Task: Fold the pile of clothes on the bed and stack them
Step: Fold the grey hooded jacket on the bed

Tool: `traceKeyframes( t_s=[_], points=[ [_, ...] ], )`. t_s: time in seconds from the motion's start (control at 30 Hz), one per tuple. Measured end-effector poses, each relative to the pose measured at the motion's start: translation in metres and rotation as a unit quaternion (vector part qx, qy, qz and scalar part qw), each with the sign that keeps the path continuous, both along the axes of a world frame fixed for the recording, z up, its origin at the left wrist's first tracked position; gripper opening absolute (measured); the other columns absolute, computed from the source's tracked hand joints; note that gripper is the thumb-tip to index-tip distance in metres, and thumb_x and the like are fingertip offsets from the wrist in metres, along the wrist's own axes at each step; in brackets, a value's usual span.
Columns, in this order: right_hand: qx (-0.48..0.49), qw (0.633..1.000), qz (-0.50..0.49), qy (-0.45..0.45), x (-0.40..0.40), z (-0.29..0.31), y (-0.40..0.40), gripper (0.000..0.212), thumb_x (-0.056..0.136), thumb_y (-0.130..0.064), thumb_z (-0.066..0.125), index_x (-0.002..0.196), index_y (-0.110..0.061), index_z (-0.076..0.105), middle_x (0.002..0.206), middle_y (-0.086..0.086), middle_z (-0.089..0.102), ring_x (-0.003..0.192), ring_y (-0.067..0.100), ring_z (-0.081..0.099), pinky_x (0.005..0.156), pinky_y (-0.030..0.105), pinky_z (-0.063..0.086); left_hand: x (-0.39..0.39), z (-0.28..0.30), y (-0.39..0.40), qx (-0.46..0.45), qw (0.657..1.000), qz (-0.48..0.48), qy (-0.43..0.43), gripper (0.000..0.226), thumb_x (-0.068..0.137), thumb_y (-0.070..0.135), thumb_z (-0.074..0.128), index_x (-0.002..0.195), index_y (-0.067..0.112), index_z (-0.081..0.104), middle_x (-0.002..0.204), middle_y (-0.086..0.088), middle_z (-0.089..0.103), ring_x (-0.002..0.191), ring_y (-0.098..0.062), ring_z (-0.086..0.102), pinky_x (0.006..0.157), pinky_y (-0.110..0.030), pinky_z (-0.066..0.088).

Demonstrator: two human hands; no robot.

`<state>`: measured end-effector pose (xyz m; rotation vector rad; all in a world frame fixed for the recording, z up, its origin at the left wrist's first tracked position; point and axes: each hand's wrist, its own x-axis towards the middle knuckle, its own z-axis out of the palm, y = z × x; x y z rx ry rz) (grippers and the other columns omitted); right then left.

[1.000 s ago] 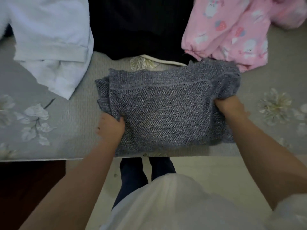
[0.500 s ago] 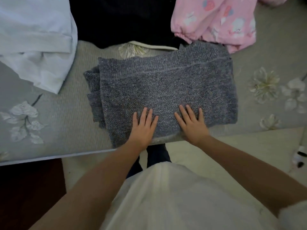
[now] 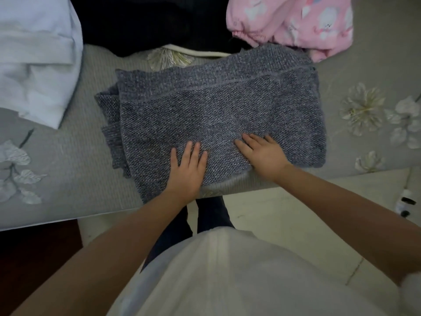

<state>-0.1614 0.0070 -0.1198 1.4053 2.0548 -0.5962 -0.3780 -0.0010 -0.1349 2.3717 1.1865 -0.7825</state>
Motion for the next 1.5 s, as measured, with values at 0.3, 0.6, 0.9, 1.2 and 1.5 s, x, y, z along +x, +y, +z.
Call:
traceKeyframes(
  t_s=[0.3, 0.6, 0.9, 1.2, 1.5],
  points=[
    [0.253, 0.942, -0.056, 0.212, 0.008, 0.064, 0.043, 0.046, 0.059, 0.003, 0.065, 0.105, 0.010, 0.064, 0.099, 0.025, 0.068, 0.082, 0.041, 0.067, 0.068, 0.052, 0.053, -0.005, 0.059, 0.042, 0.228, 0.939, 0.100, -0.237, 0.039, 0.073, 0.008, 0.044, 0.104, -0.002, 0.067, 0.099, -0.021, 0.067, 0.092, -0.036, 0.065, 0.083, -0.052, 0.047],
    [0.242, 0.961, 0.084, 0.107, 0.031, 0.045, 0.046, 0.075, 0.044, -0.044, 0.089, 0.105, -0.003, 0.069, 0.101, 0.016, 0.070, 0.077, 0.029, 0.070, 0.067, 0.046, 0.055, -0.006, 0.056, 0.068, 0.205, 0.954, 0.021, -0.217, 0.033, 0.077, 0.010, 0.045, 0.095, 0.000, 0.071, 0.091, -0.017, 0.070, 0.078, -0.032, 0.068, 0.067, -0.038, 0.053],
    [0.174, 0.959, 0.134, 0.178, 0.028, 0.078, 0.057, 0.081, 0.027, 0.000, 0.090, 0.104, -0.013, 0.071, 0.053, 0.007, 0.057, 0.039, 0.020, 0.052, 0.033, 0.014, 0.033, -0.013, 0.084, 0.088, 0.134, 0.966, -0.125, -0.182, 0.066, 0.036, 0.002, 0.091, 0.098, -0.001, 0.067, 0.080, -0.027, 0.066, 0.062, -0.037, 0.065, 0.047, -0.040, 0.052],
    [0.303, 0.938, 0.052, 0.162, 0.011, 0.134, 0.040, 0.073, 0.037, 0.006, 0.087, 0.105, -0.014, 0.070, 0.060, 0.010, 0.062, 0.042, 0.020, 0.054, 0.032, 0.016, 0.037, -0.030, 0.144, 0.099, 0.222, 0.930, -0.173, -0.238, 0.082, 0.039, 0.001, 0.088, 0.111, 0.008, 0.048, 0.078, -0.022, 0.066, 0.061, -0.030, 0.064, 0.053, -0.032, 0.052],
    [0.271, 0.958, -0.096, -0.009, -0.057, 0.063, -0.040, 0.066, 0.037, -0.007, 0.091, 0.100, -0.009, 0.072, 0.079, 0.015, 0.070, 0.062, 0.028, 0.066, 0.050, 0.030, 0.052, -0.051, 0.083, 0.042, 0.222, 0.937, -0.233, -0.135, 0.057, 0.038, 0.023, 0.091, 0.092, 0.009, 0.074, 0.068, -0.007, 0.068, 0.054, -0.019, 0.062, 0.045, -0.022, 0.049]
  ],
)
